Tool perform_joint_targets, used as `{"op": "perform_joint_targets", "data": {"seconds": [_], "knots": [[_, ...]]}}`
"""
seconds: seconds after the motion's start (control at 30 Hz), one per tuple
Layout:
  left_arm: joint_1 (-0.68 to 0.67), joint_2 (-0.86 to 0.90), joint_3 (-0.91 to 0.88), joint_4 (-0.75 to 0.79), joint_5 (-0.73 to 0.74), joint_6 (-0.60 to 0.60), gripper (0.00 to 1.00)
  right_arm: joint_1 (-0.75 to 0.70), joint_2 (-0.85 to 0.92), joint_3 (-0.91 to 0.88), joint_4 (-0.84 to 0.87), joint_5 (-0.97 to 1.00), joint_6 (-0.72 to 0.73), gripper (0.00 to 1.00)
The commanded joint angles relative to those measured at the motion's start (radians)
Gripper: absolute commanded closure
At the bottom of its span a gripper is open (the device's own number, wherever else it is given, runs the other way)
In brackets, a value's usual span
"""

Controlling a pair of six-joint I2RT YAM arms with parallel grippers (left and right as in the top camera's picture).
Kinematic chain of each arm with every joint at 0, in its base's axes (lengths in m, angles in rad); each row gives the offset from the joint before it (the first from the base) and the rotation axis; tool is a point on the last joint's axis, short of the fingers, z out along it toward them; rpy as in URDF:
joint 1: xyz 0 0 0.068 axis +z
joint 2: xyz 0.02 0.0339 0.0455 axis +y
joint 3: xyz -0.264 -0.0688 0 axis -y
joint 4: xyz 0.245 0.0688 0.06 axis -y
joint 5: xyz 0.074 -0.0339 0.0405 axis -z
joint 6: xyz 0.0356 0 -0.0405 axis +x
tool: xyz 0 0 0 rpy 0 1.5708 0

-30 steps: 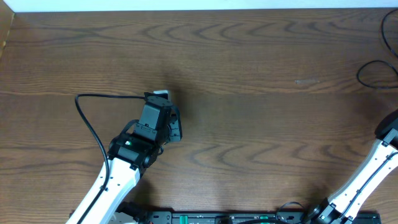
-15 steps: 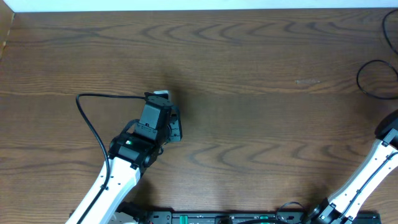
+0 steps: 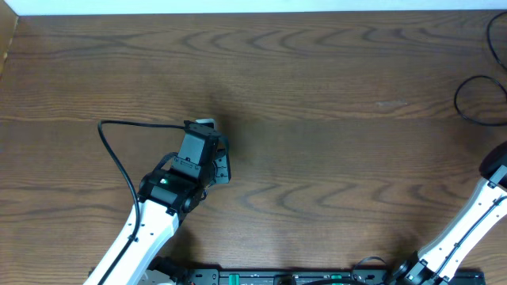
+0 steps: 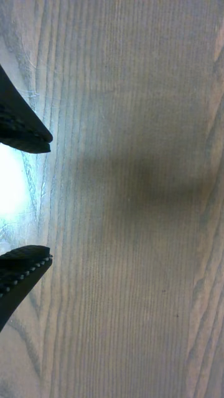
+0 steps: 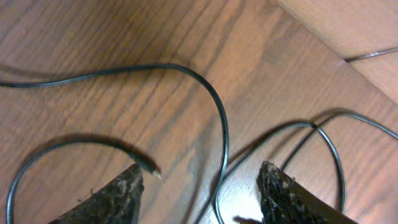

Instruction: Untangle cables

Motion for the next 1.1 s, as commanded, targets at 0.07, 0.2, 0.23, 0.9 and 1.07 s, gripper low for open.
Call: {"op": "perform_joint_targets", "data": {"seconds": [0.07,0.2,0.23,0.9,1.07], "knots": [[0.003,0.006,-0.009,-0.002,-0.008,0.017,0.47,0.004,-0.11,0.01,-0.06,0.014,0.024,0.31],[0.003,0.006,-0.009,-0.002,-0.008,0.017,0.47,0.002,-0.164,0.01,-0.112,0.017,0.058,0.23],[0.003,0.006,-0.009,-0.002,-0.008,0.016,0.47,0.002,-0.174,0.01,-0.129,0.023,0.078,0.2],[0.003,0.006,-0.009,0.006,-0.008,0.048,0.47,0.005,-0.291,0.008,-0.516,0.14,0.323,0.01],[0.003,0.006,-0.009,0.006,-0.008,0.055,0.47,0.016,-0.388,0.008,-0.51,0.097,0.294,0.01]]}}
